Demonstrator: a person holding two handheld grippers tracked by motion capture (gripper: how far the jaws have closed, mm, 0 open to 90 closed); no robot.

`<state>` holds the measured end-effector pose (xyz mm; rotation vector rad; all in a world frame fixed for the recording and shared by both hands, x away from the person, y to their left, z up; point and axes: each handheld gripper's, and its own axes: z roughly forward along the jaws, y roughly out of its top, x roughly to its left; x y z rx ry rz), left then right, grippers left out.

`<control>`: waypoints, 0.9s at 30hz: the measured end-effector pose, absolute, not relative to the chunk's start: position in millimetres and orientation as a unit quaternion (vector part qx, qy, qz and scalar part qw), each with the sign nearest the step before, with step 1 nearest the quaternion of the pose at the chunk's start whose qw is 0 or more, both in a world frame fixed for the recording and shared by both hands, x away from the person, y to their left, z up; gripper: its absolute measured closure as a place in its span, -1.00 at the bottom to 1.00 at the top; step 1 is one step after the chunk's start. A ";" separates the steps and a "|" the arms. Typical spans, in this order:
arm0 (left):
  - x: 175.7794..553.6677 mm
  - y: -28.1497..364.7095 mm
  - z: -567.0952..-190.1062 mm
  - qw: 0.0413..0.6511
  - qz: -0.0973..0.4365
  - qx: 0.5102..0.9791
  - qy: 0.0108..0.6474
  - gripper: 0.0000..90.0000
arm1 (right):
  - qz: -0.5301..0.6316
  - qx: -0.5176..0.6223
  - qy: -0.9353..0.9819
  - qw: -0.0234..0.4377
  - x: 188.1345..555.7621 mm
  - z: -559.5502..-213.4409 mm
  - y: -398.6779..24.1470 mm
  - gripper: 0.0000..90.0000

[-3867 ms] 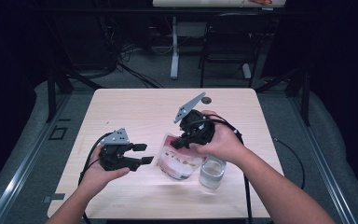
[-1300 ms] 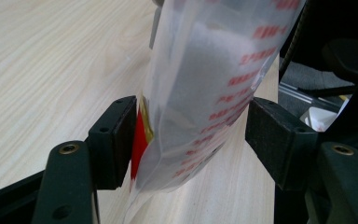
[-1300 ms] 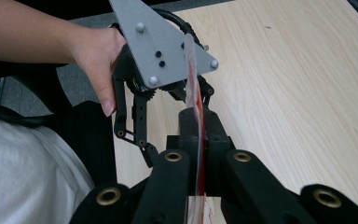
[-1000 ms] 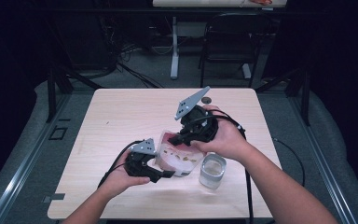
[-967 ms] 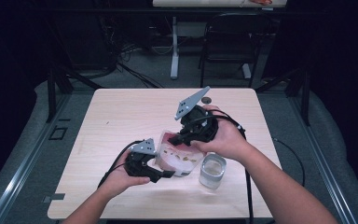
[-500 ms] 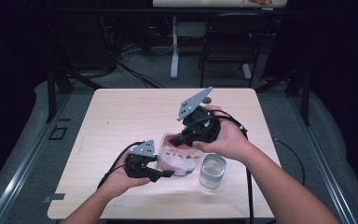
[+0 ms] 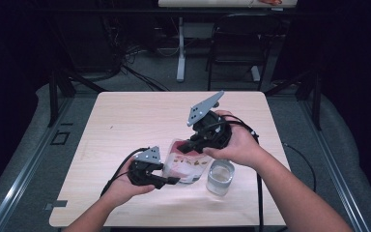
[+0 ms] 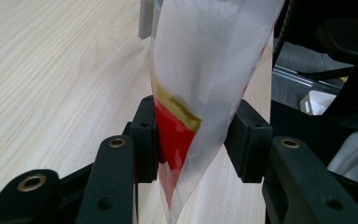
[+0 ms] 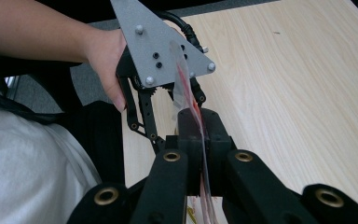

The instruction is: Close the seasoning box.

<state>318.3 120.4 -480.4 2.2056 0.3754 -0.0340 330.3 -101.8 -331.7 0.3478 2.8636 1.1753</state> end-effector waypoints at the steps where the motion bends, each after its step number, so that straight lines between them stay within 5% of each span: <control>1: 317.7 120.7 -479.6 0.433 -0.013 0.888 0.151 0.33 | 0.378 0.111 0.919 0.013 330.3 -331.8 -102.3 0.97; 27: 311.8 126.5 -481.2 0.375 -0.016 0.913 0.163 0.37 | 0.389 0.135 0.911 0.010 328.9 -348.4 -117.9 0.88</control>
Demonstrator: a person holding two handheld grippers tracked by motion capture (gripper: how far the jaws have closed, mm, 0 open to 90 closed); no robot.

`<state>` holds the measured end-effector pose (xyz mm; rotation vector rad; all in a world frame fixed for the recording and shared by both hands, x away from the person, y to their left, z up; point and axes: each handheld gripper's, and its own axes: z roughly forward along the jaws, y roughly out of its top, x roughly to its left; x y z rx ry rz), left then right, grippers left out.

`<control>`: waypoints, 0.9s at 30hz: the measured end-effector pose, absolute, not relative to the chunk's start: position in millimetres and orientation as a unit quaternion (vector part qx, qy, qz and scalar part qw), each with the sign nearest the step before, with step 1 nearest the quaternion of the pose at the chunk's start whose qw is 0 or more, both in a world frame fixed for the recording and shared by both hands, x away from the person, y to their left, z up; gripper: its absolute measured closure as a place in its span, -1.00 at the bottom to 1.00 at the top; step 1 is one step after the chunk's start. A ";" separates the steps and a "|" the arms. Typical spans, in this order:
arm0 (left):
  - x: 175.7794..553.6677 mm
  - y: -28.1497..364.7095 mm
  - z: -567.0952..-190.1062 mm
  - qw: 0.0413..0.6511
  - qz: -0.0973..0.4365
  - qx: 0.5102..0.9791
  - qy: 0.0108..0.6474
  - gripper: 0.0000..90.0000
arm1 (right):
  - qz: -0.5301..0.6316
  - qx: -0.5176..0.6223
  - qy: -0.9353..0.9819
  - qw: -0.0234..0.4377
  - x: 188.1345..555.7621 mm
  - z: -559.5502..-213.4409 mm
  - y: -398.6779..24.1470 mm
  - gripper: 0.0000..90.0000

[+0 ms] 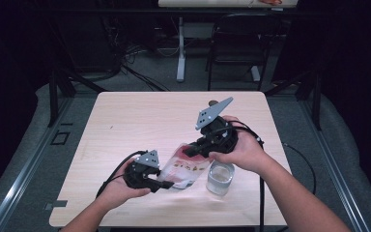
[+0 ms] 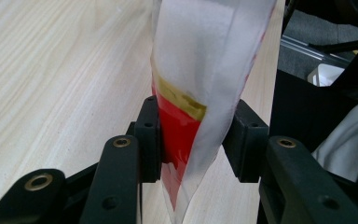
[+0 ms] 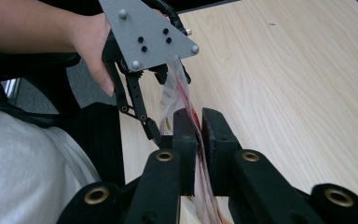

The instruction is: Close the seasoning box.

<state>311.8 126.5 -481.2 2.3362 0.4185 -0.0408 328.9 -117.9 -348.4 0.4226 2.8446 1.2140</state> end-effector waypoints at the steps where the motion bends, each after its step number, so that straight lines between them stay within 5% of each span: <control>1: 311.5 126.7 -481.5 0.365 -0.010 0.916 0.164 0.37 | 0.390 0.136 0.911 0.010 329.0 -350.2 -118.1 0.88; 27: 308.4 132.9 -487.5 0.326 -0.025 0.930 0.168 0.41 | 0.406 0.170 0.898 -0.005 329.7 -381.2 -138.8 0.83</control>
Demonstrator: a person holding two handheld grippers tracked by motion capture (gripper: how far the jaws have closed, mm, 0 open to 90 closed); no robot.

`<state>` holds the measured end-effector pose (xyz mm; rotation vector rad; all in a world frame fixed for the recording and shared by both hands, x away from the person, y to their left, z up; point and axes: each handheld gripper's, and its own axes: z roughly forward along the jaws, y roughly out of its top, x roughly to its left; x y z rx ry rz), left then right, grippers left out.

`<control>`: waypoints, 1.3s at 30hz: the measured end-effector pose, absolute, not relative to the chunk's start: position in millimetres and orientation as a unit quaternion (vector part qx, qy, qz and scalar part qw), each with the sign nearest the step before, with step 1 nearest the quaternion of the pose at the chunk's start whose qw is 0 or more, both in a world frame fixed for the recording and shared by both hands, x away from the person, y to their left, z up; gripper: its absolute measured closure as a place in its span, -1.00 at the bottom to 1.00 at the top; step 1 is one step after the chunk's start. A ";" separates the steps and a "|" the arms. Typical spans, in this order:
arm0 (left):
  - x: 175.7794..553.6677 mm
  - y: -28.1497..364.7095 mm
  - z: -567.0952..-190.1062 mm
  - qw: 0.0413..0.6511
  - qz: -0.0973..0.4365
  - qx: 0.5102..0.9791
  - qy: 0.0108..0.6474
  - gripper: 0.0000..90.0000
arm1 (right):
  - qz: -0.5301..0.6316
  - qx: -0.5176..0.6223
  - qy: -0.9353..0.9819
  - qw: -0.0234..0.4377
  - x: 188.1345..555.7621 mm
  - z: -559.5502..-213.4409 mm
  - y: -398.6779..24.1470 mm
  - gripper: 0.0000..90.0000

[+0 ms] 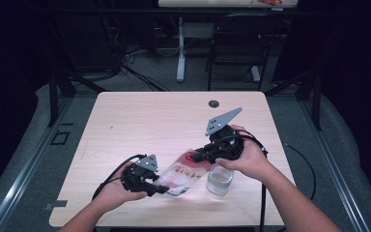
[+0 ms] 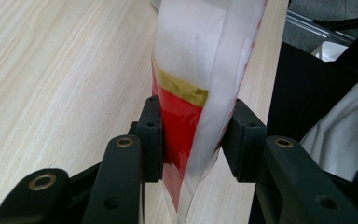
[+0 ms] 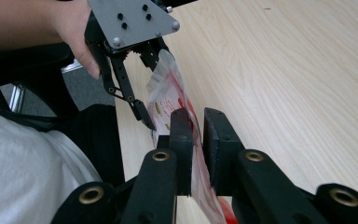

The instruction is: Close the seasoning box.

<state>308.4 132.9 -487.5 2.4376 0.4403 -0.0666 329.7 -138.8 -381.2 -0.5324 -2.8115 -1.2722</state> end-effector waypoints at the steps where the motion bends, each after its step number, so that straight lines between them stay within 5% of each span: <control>1: 308.5 133.4 -487.4 0.325 -0.026 0.931 0.168 0.41 | -0.407 -0.170 -0.898 0.003 329.7 -381.4 -140.4 0.83; 22: 309.7 138.8 -490.3 0.301 -0.027 0.937 0.174 0.42 | -0.425 -0.204 -0.882 -0.021 321.0 -408.0 -164.3 0.71; 39: 310.7 140.2 -486.5 0.298 -0.028 0.938 0.173 0.43 | -0.455 -0.221 -0.862 -0.028 315.6 -421.5 -178.8 0.85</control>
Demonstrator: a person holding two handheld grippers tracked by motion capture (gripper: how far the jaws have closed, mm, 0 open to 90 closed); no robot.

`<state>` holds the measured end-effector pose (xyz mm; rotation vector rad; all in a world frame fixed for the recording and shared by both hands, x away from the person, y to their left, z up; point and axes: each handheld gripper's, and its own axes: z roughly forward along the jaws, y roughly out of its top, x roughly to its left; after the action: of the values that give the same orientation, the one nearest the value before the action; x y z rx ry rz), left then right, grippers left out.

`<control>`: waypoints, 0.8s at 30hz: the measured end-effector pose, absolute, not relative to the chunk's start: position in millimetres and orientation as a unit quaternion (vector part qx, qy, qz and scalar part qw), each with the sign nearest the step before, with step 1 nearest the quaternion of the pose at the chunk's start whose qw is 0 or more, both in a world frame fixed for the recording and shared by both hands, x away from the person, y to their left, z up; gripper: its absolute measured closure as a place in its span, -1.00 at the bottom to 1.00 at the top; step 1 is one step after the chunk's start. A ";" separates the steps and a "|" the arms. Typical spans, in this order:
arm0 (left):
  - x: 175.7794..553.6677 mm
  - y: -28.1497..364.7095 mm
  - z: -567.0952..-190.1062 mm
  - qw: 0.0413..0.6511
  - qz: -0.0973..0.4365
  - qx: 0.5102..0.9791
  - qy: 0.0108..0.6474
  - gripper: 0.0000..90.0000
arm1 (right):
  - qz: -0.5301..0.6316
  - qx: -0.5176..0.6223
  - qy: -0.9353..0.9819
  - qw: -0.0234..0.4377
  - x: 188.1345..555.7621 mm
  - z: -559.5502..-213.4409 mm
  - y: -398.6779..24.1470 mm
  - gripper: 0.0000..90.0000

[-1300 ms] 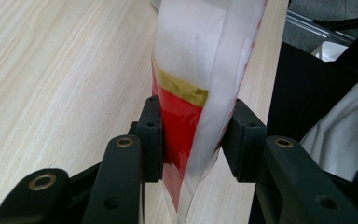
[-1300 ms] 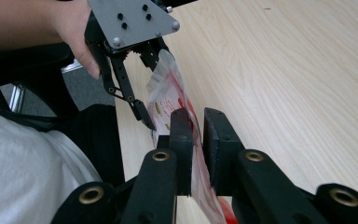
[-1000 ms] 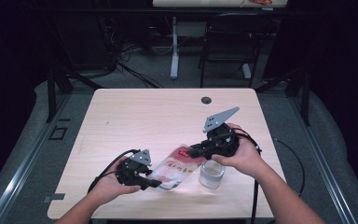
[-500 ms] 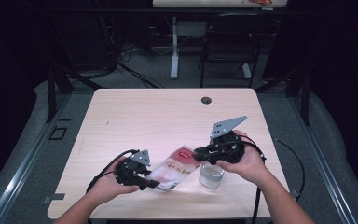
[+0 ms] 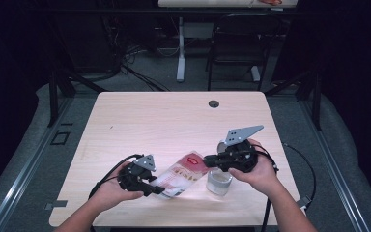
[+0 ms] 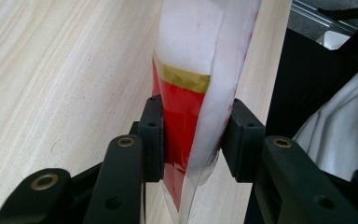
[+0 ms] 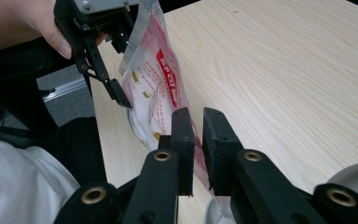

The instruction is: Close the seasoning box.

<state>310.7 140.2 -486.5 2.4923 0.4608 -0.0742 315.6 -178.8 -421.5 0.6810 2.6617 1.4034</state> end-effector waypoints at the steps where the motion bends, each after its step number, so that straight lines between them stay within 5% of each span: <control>1: 310.7 140.2 -486.4 0.298 -0.028 0.938 0.175 0.43 | 0.456 0.220 0.862 0.028 315.8 -421.8 -179.3 0.85; 24: 312.9 140.5 -481.0 0.295 -0.036 0.938 0.180 0.43 | 0.493 0.246 0.834 0.036 312.7 -431.2 -185.9 0.83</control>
<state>312.9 140.5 -481.0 2.4945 0.4794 -0.0946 312.7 -185.9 -431.2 0.7547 2.5607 1.5145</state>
